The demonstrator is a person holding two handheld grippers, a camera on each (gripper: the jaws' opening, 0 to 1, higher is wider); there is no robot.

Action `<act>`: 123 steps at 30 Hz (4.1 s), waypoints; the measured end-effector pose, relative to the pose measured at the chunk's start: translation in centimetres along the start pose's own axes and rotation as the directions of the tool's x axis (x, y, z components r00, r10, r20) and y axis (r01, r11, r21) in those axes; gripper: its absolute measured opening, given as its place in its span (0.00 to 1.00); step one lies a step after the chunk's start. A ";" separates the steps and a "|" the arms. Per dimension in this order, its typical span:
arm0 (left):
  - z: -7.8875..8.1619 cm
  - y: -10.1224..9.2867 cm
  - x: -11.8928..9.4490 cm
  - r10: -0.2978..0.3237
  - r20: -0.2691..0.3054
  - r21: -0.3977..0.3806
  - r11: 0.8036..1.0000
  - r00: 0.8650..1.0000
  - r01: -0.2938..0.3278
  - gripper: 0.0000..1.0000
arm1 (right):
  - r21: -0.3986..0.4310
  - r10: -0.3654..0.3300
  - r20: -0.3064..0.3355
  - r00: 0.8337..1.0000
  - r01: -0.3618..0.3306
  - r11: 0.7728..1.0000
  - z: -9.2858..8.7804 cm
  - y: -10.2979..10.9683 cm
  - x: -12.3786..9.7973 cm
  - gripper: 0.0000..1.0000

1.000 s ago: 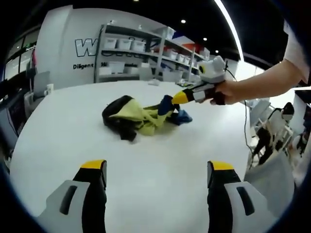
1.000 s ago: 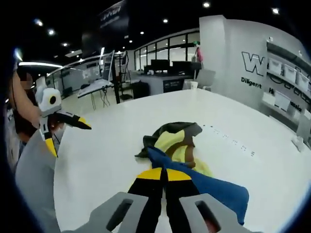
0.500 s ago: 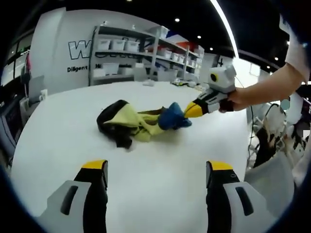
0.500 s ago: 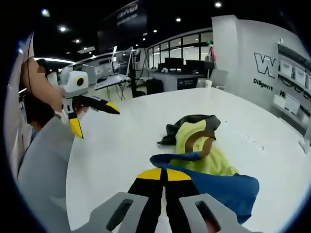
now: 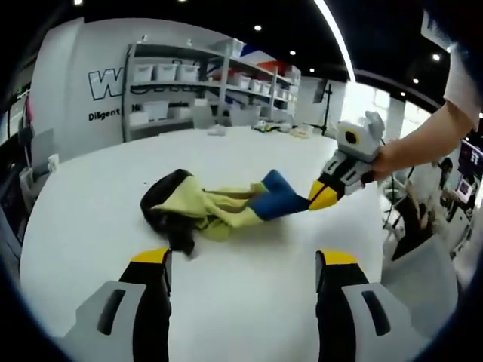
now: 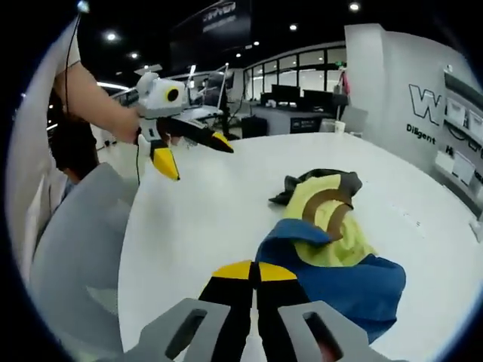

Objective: Fold the garment on the visible template until the final outline fits inside the template.

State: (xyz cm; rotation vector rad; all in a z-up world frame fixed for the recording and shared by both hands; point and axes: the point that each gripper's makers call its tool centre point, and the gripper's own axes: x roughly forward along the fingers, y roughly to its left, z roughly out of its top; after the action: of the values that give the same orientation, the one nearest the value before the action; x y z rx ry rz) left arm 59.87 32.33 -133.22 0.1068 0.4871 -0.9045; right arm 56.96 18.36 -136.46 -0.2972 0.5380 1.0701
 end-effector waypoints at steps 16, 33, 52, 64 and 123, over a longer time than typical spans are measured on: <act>2.0 1.1 3.0 -0.091 -0.039 0.066 0.993 0.995 0.093 0.67 | -0.037 0.047 -0.049 0.998 -0.048 0.998 -1.9 3.4 -0.9 0.00; 4.3 3.5 7.3 -0.144 -0.071 0.093 0.984 0.987 0.150 0.53 | -0.032 0.062 -0.116 0.991 -0.066 0.997 -5.4 5.0 -2.6 0.00; 4.8 7.4 12.2 -0.148 -0.137 0.053 0.986 0.979 0.156 0.43 | 0.012 0.002 -0.206 0.979 0.000 1.000 -10.0 2.2 -4.5 0.00; 2.5 8.0 14.0 -0.220 -0.232 -0.067 0.975 0.948 0.210 0.32 | 0.033 -0.095 -0.239 0.966 0.105 0.994 -12.0 -1.0 -5.8 0.00; -7.5 -1.4 -4.5 -0.207 -0.273 0.024 0.975 0.939 0.222 0.04 | 0.199 -0.132 -0.154 0.979 0.162 0.967 -9.7 -1.9 -6.4 0.00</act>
State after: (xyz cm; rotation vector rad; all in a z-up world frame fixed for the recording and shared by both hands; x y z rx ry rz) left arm 53.72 36.95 -137.69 0.2323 0.7378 -1.1256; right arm 53.68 8.02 -141.12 -0.2228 0.7379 0.8438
